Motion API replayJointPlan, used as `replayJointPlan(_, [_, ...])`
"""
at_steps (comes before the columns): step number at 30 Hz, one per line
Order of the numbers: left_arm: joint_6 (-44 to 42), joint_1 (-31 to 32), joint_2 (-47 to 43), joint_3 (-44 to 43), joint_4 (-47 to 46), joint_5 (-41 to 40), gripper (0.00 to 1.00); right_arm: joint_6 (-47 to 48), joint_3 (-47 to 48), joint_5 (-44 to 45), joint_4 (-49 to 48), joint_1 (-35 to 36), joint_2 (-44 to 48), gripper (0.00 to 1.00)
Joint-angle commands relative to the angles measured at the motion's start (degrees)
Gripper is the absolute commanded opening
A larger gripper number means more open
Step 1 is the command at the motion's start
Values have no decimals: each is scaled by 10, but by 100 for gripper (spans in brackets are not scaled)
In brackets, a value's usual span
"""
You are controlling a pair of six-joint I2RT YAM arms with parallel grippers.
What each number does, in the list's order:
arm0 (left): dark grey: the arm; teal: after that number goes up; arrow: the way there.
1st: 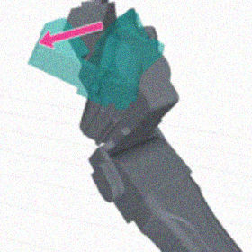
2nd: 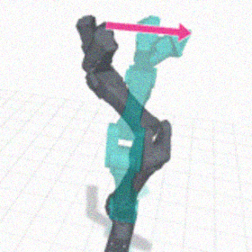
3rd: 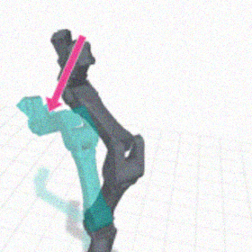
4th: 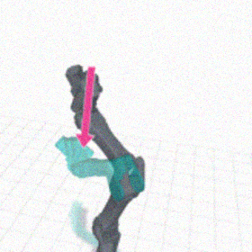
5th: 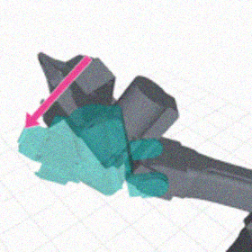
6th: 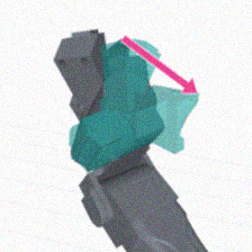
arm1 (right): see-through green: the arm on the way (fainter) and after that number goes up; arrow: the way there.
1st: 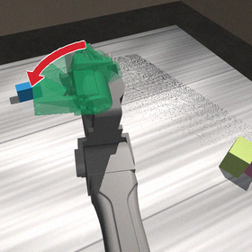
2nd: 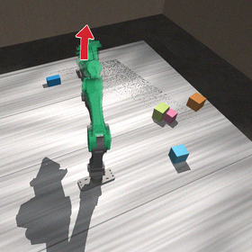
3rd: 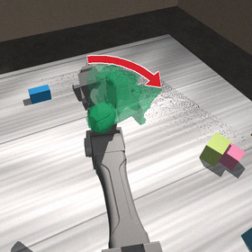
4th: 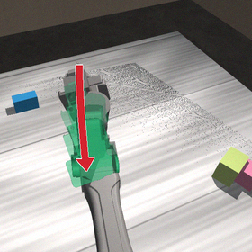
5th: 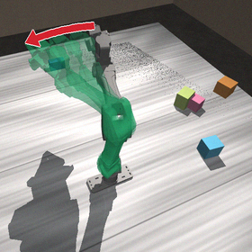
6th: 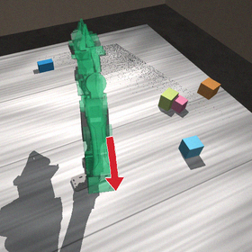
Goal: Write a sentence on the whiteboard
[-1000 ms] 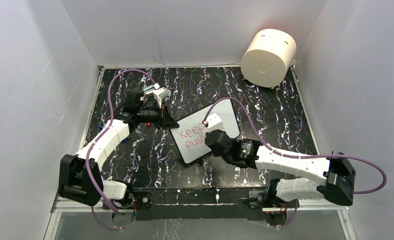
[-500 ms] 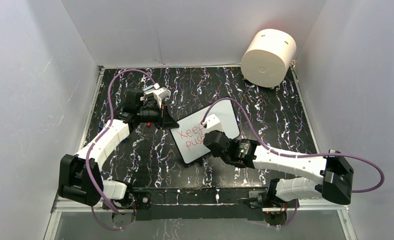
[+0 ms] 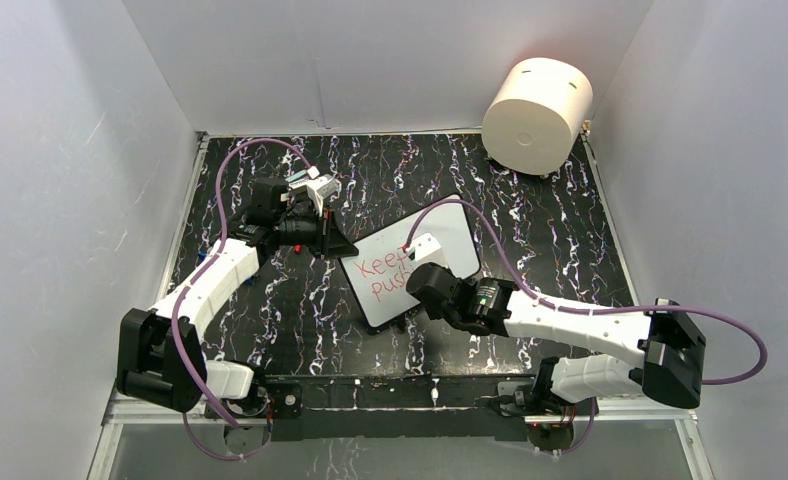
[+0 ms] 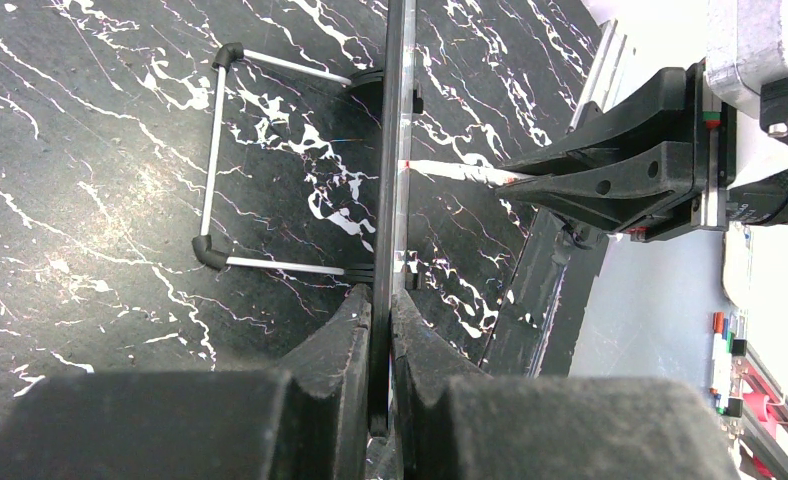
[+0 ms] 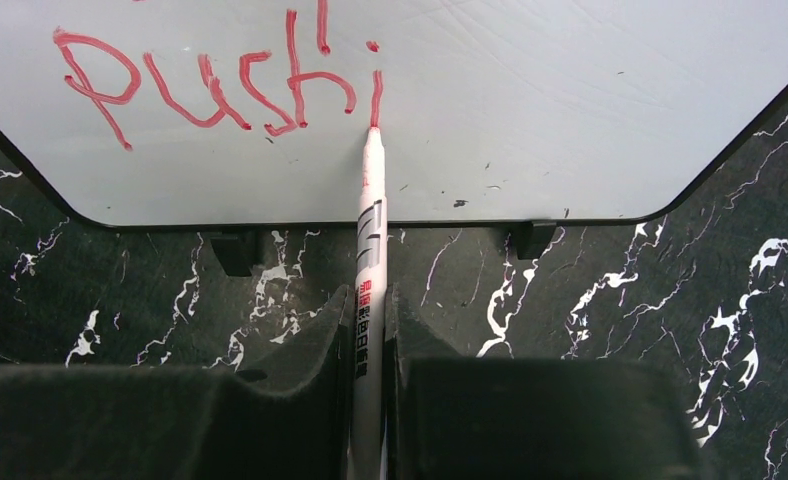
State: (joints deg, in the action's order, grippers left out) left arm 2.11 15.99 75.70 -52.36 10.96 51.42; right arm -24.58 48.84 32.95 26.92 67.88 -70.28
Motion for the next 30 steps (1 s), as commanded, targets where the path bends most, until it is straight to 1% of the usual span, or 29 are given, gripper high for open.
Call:
replayJointPlan(1, [-18, 7, 16, 5, 43, -61, 0, -14, -7, 8, 0, -1, 8, 0])
replayJointPlan(8, [-19, 7, 17, 5, 44, -61, 0, 0, -16, 38, -29, -2, 37, 0])
replayJointPlan(30, [-18, 7, 19, 4, 43, -60, 0, 34, 7, 56, -71, -5, 22, 0])
